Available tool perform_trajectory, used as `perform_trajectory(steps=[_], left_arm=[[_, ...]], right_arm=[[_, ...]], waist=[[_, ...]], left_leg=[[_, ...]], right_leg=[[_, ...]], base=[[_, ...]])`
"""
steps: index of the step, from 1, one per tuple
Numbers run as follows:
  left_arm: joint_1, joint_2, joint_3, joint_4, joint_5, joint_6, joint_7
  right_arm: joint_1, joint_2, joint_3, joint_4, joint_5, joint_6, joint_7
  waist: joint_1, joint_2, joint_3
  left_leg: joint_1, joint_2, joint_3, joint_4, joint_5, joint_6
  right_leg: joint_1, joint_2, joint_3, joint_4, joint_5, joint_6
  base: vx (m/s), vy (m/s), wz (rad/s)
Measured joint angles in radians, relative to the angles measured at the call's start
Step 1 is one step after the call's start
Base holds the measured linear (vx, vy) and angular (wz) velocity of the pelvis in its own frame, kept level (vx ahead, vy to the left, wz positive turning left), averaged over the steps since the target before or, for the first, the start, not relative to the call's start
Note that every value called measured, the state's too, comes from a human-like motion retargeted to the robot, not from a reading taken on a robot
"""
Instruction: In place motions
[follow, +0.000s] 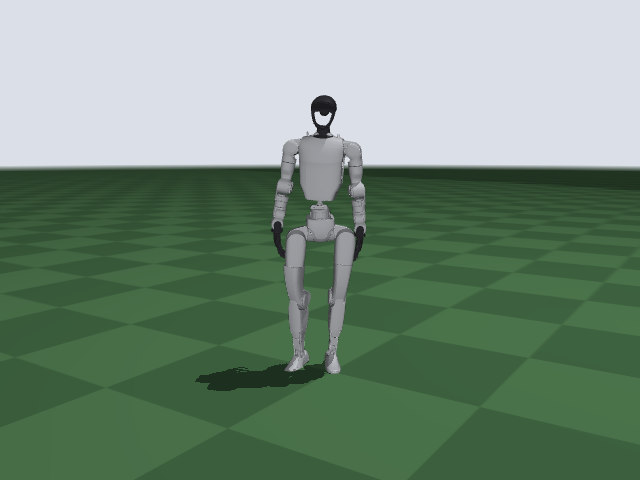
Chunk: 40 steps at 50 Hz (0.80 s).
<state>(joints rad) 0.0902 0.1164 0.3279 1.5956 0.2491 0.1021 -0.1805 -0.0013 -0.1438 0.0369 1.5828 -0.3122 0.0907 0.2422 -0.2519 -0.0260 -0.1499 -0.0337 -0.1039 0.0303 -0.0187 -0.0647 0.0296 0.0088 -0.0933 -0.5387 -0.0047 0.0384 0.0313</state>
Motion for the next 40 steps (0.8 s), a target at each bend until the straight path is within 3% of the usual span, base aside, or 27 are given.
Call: perform_trajectory(steps=[14,25,40], left_arm=[[0.000,-0.009,-0.008,-0.005,0.001,-0.004,0.001],[0.051,-0.003,0.009,-0.011,0.004,0.004,-0.002],[0.077,-0.067,0.027,-0.006,0.015,0.003,-0.015]], right_arm=[[0.003,0.009,-0.002,0.002,-0.008,0.006,0.002],[-0.023,0.010,-0.001,-0.002,-0.010,0.015,0.006],[-0.072,-0.020,0.006,0.028,0.020,0.035,-0.022]], waist=[[-0.073,0.026,-0.032],[-0.162,0.065,-0.059],[-0.408,0.230,-0.035]], left_leg=[[0.017,0.035,0.111,-0.014,-0.040,-0.011],[0.073,0.099,0.345,-0.033,-0.105,-0.052],[0.082,0.186,0.619,-0.052,-0.150,-0.107]], right_leg=[[-0.083,0.011,0.121,0.027,0.027,-0.005],[-0.196,0.073,0.352,0.056,0.079,-0.013],[-0.321,0.204,0.567,0.050,0.176,0.030]], base=[[-0.11,0.17,-0.44],[0.00,0.34,-1.13],[0.08,0.23,-1.06]])
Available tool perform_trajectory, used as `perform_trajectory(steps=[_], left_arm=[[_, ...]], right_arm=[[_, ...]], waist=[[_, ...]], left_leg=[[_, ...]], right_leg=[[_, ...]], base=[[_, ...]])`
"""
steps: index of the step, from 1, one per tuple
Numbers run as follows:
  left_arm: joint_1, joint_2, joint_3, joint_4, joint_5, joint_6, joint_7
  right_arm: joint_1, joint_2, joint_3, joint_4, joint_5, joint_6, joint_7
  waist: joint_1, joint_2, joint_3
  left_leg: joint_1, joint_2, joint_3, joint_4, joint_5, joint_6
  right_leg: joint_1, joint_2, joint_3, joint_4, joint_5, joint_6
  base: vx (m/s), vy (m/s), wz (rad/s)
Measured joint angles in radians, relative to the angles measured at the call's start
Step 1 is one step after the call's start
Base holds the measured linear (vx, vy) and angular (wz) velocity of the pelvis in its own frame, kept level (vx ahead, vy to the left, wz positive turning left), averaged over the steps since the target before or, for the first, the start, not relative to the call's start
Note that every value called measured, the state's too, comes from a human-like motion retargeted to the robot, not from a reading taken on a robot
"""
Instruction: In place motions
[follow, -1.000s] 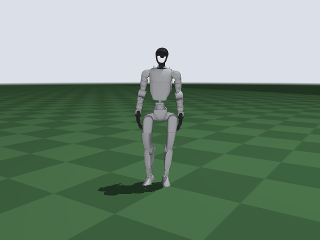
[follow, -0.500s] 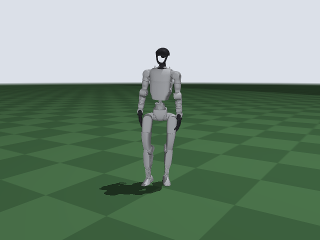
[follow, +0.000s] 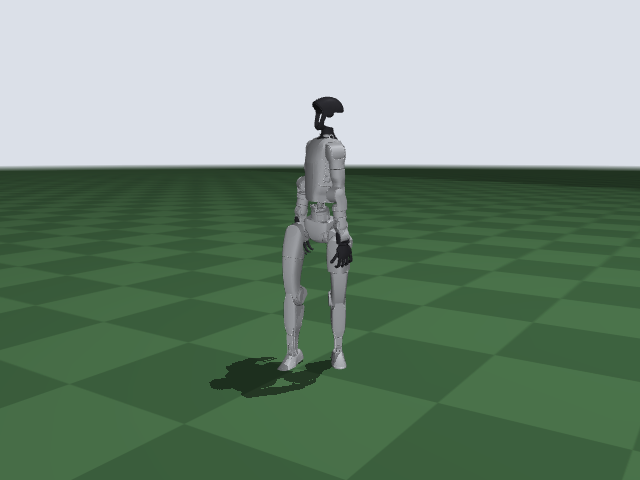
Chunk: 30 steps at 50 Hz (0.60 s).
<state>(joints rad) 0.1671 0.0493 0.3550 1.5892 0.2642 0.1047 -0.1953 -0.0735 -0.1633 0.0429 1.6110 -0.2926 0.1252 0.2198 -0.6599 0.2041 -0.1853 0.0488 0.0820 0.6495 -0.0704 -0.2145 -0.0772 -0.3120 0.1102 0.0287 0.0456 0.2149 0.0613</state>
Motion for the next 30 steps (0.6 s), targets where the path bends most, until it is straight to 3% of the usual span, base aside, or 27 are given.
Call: perform_trajectory(steps=[12,23,30], left_arm=[[-0.023,-0.002,-0.009,-0.005,0.008,0.003,-0.001],[-0.028,-0.012,-0.038,0.003,0.022,0.001,-0.006],[-0.030,-0.014,-0.063,-0.006,0.039,0.000,-0.010]], right_arm=[[0.024,-0.002,-0.031,0.041,0.025,0.019,-0.022],[0.034,-0.009,-0.041,0.034,0.041,0.019,-0.024],[0.042,-0.014,-0.033,0.022,0.048,0.015,-0.019]], waist=[[-0.075,0.074,0.028],[-0.062,0.073,0.039],[-0.028,0.062,0.035]], left_leg=[[-0.018,0.011,0.101,-0.003,-0.016,-0.020],[-0.015,0.001,0.138,-0.002,-0.021,-0.028],[-0.015,0.006,0.124,0.003,-0.017,-0.025]], right_leg=[[-0.059,0.027,0.022,-0.012,0.068,0.068],[-0.069,0.019,0.012,-0.018,0.094,0.130],[-0.057,0.024,0.011,-0.018,0.093,0.082]], base=[[0.04,0.13,-0.70],[0.01,0.04,-0.25],[-0.03,-0.04,0.18]])
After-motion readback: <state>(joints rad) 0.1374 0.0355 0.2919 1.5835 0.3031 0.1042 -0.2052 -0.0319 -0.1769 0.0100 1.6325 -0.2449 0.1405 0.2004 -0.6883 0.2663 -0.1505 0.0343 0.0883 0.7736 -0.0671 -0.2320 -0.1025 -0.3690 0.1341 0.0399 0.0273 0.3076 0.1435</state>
